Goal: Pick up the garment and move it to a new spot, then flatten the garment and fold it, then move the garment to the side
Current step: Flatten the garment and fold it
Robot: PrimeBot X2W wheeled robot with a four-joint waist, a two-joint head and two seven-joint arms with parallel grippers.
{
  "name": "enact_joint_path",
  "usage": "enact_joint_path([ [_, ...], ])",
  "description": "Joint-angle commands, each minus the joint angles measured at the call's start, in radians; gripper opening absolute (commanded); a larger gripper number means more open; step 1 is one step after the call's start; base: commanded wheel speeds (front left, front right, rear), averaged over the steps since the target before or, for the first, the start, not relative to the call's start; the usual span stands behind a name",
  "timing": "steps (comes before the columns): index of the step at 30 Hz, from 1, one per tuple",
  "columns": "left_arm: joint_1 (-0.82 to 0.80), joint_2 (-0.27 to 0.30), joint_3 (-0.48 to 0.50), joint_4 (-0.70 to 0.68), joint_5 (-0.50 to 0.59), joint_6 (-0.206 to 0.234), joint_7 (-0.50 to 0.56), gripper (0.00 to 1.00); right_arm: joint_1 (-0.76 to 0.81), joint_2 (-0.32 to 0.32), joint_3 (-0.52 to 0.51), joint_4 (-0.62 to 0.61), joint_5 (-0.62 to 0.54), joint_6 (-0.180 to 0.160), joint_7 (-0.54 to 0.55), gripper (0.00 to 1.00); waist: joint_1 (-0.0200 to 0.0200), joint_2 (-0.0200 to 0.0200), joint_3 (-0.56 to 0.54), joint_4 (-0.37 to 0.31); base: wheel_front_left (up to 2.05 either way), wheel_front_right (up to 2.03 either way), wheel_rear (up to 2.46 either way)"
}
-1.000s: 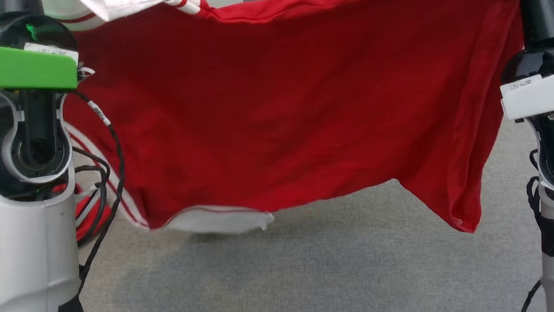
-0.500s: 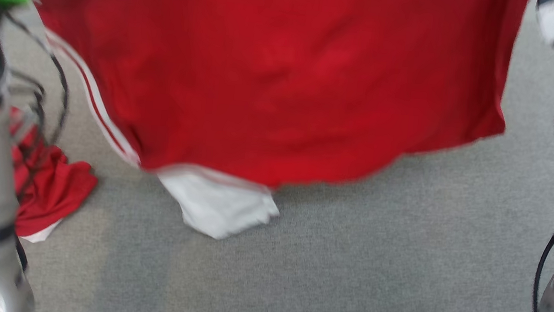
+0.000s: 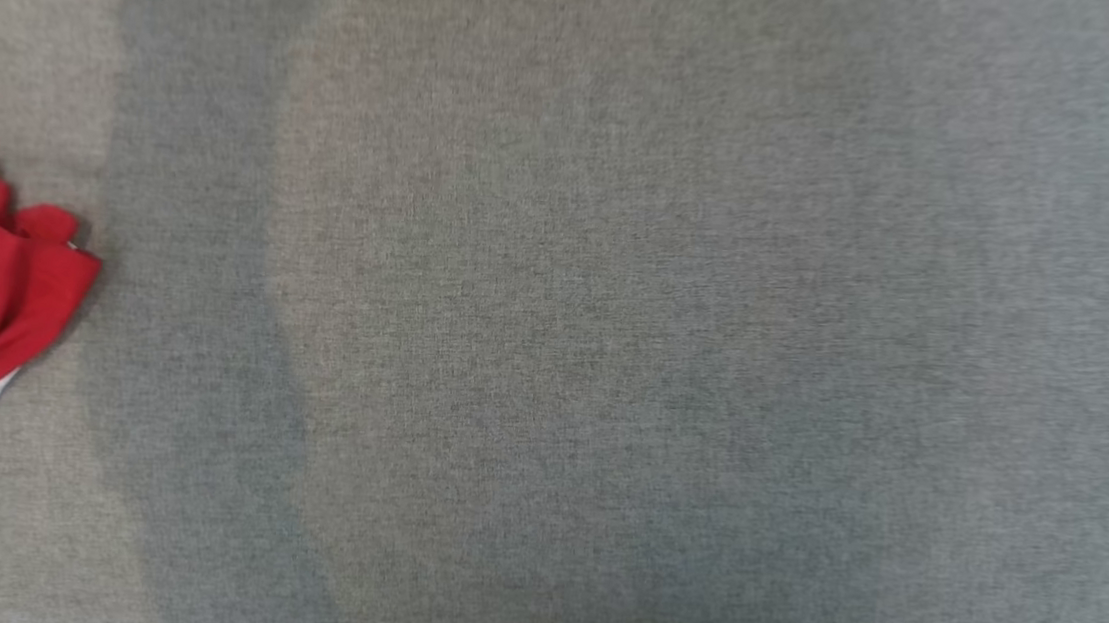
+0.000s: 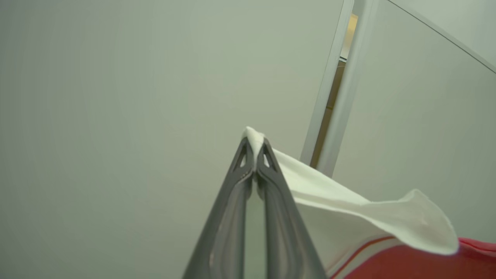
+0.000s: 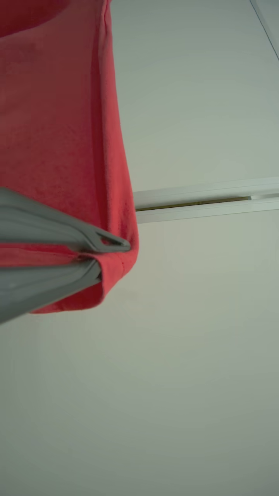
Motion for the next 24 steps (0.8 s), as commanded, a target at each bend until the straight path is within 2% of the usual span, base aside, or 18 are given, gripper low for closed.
enact_joint_path([
  [1, -0.038, 0.001, 0.005, 0.034, 0.003, -0.011, -0.041, 0.00, -0.023, -0.010, 0.009, 0.030, 0.005, -0.001, -0.042, 0.00, -0.0004, 0.0000, 0.129, 0.040, 0.00, 0.00, 0.00],
  [6, -0.061, -0.014, -0.013, 0.143, -0.012, -0.035, -0.116, 0.00, -0.016, -0.016, 0.034, 0.142, 0.076, -0.001, -0.108, 0.00, -0.0004, 0.0000, 0.133, 0.053, 0.00, 0.00, 0.00],
  [10, 0.016, -0.033, -0.068, 0.194, -0.011, -0.043, -0.138, 0.00, 0.065, -0.025, 0.092, 0.211, 0.113, -0.001, -0.127, 0.00, -0.0004, 0.0000, 0.118, 0.069, 0.00, 0.00, 0.00],
  [15, 0.179, -0.047, -0.182, 0.162, -0.051, -0.045, -0.149, 0.00, 0.201, -0.041, 0.160, 0.252, 0.182, -0.001, -0.138, 0.00, -0.0004, 0.0000, 0.071, 0.087, 0.00, 0.00, 0.00],
  [20, 0.378, -0.014, -0.286, 0.128, -0.089, -0.045, -0.154, 0.00, 0.340, -0.061, 0.246, 0.281, 0.265, -0.001, -0.122, 0.00, -0.0004, 0.0000, -0.009, 0.094, 0.00, 0.00, 0.00],
  [24, 0.528, 0.041, -0.385, 0.112, -0.117, -0.045, -0.132, 0.00, 0.454, -0.089, 0.342, 0.265, 0.358, -0.001, -0.035, 0.00, -0.0004, 0.0000, -0.087, 0.093, 0.00, 0.00, 0.00],
])
